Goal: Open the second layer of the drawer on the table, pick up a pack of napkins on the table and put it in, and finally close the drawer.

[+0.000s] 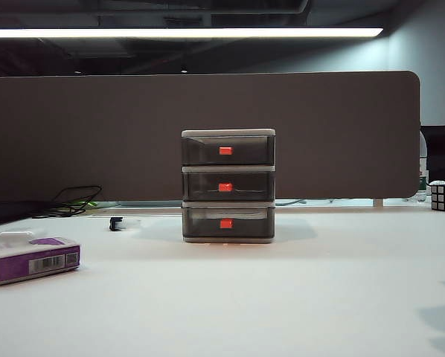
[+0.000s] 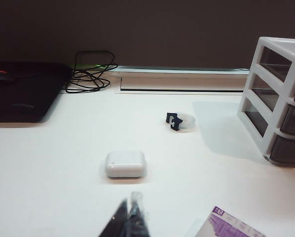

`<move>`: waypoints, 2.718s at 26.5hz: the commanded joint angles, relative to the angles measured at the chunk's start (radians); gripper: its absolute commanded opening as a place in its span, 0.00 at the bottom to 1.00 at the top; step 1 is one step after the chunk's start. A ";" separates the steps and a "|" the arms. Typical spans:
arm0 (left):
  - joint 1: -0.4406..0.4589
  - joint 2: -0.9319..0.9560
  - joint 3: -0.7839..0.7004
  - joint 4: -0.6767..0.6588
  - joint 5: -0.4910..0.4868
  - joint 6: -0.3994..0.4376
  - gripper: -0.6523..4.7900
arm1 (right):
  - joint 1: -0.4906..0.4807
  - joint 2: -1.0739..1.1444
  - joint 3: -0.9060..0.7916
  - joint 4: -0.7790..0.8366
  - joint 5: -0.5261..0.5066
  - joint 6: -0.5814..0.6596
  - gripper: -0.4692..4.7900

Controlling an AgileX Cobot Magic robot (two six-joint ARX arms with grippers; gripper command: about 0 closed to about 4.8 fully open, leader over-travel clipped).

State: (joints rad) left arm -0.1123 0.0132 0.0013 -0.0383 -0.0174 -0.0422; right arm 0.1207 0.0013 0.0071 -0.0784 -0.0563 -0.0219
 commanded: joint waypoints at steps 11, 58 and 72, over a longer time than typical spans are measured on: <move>0.001 0.000 0.006 0.010 0.006 -0.004 0.11 | 0.000 -0.002 -0.006 0.014 -0.005 0.003 0.08; -0.459 0.691 0.100 0.673 -0.075 -0.323 0.52 | 0.269 0.496 0.230 0.245 -0.224 0.267 0.08; -0.460 1.481 0.377 1.001 0.021 -0.298 0.60 | 0.269 1.170 0.475 0.586 -0.337 0.248 0.08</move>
State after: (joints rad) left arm -0.5743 1.4685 0.3519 0.9340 -0.0444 -0.3473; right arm 0.3893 1.1477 0.4549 0.4816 -0.3752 0.2371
